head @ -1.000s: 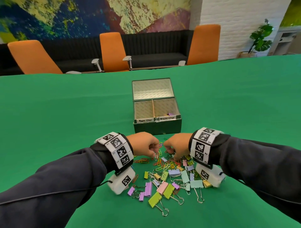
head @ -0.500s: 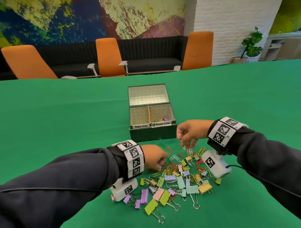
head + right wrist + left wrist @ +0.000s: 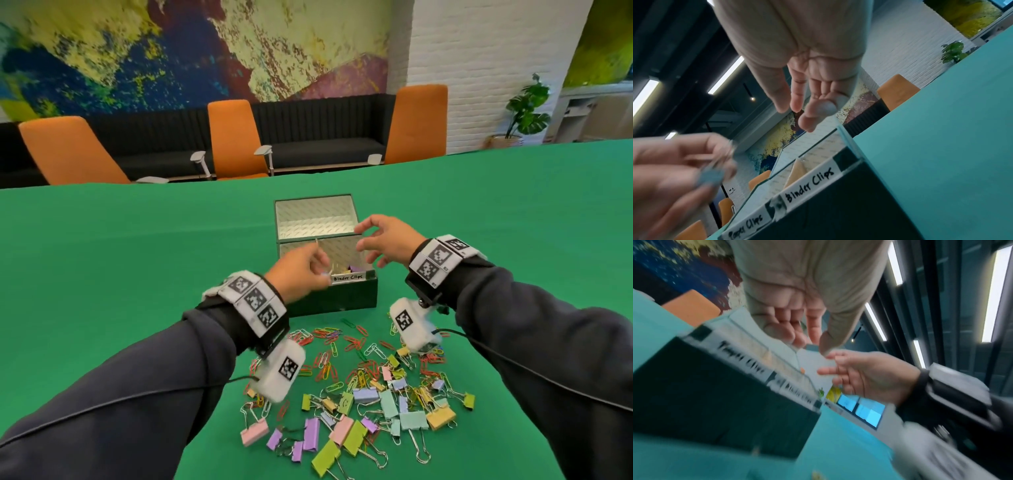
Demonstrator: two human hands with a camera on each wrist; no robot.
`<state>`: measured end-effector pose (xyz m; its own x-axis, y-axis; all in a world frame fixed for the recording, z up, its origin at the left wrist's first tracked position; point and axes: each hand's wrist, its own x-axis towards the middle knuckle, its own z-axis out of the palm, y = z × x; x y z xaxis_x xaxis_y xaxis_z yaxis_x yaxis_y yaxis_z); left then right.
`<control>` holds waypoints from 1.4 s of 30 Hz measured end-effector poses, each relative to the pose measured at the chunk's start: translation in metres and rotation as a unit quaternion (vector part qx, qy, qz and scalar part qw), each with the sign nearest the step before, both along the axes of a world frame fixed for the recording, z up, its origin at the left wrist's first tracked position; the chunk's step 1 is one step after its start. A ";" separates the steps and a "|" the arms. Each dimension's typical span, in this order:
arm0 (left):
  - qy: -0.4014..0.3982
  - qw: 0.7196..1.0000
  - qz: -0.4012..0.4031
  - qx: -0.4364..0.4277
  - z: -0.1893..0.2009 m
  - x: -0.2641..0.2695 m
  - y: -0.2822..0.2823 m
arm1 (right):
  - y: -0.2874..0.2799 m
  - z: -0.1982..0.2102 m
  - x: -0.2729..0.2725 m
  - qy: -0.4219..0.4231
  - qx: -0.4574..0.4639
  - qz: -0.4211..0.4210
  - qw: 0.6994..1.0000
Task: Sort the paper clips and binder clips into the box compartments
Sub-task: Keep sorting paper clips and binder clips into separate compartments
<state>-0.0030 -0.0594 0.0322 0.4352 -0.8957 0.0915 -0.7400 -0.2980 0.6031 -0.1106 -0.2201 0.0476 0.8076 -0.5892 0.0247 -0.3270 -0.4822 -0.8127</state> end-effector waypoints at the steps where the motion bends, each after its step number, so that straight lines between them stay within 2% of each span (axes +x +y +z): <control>1: 0.003 0.999 0.019 -0.029 0.008 0.002 -0.006 | 0.000 0.000 -0.002 0.003 -0.010 -0.003 1.000; 4: -0.009 0.996 0.068 -0.062 0.022 0.008 -0.027 | 0.005 -0.004 -0.019 0.030 -0.039 0.007 0.999; 7: -0.052 0.994 0.084 -0.053 0.021 0.011 -0.032 | 0.018 -0.007 -0.043 0.131 -0.096 0.083 0.983; 10: -0.081 0.996 0.001 -0.035 0.013 0.005 -0.011 | 0.037 -0.013 -0.063 0.252 -0.134 0.209 0.935; 13: -0.115 0.982 -0.129 0.074 0.002 -0.005 0.028 | 0.062 -0.026 -0.065 0.325 -0.179 0.287 0.883; 15: -0.134 0.961 -0.177 0.165 -0.004 -0.009 0.055 | 0.080 -0.035 -0.059 0.345 -0.210 0.314 0.859; 17: -0.146 0.945 -0.182 0.228 -0.012 -0.009 0.077 | 0.095 -0.044 -0.052 0.351 -0.231 0.323 0.848; 21: -0.161 0.924 -0.172 0.302 -0.028 -0.006 0.115 | 0.113 -0.060 -0.043 0.386 -0.286 0.337 0.809; 23: -0.158 0.921 -0.179 0.308 -0.035 -0.005 0.128 | 0.115 -0.063 -0.041 0.395 -0.318 0.336 0.794; 25: -0.150 0.924 -0.179 0.303 -0.042 -0.006 0.135 | 0.114 -0.063 -0.040 0.393 -0.337 0.335 0.787; 28: -0.157 0.917 -0.175 0.321 -0.052 -0.013 0.136 | 0.108 -0.058 -0.040 0.370 -0.329 0.320 0.808; 31: -0.194 0.906 -0.165 0.338 -0.060 -0.019 0.133 | 0.094 -0.047 -0.037 0.339 -0.233 0.300 0.861; 33: -0.200 0.911 -0.163 0.322 -0.063 -0.017 0.131 | 0.082 -0.037 -0.036 0.284 -0.083 0.289 0.910; 35: -0.191 0.916 -0.160 0.313 -0.063 -0.013 0.132 | 0.071 -0.028 -0.035 0.201 0.086 0.266 0.939; 38: -0.150 0.938 -0.148 0.275 -0.058 -0.003 0.135 | 0.057 -0.025 -0.037 0.089 0.264 0.223 0.934; 40: -0.106 0.956 -0.132 0.239 -0.050 0.006 0.137 | 0.049 -0.029 -0.038 0.051 0.322 0.203 0.923; 42: -0.016 0.976 -0.097 0.194 -0.039 0.016 0.136 | 0.043 -0.034 -0.038 0.039 0.362 0.190 0.912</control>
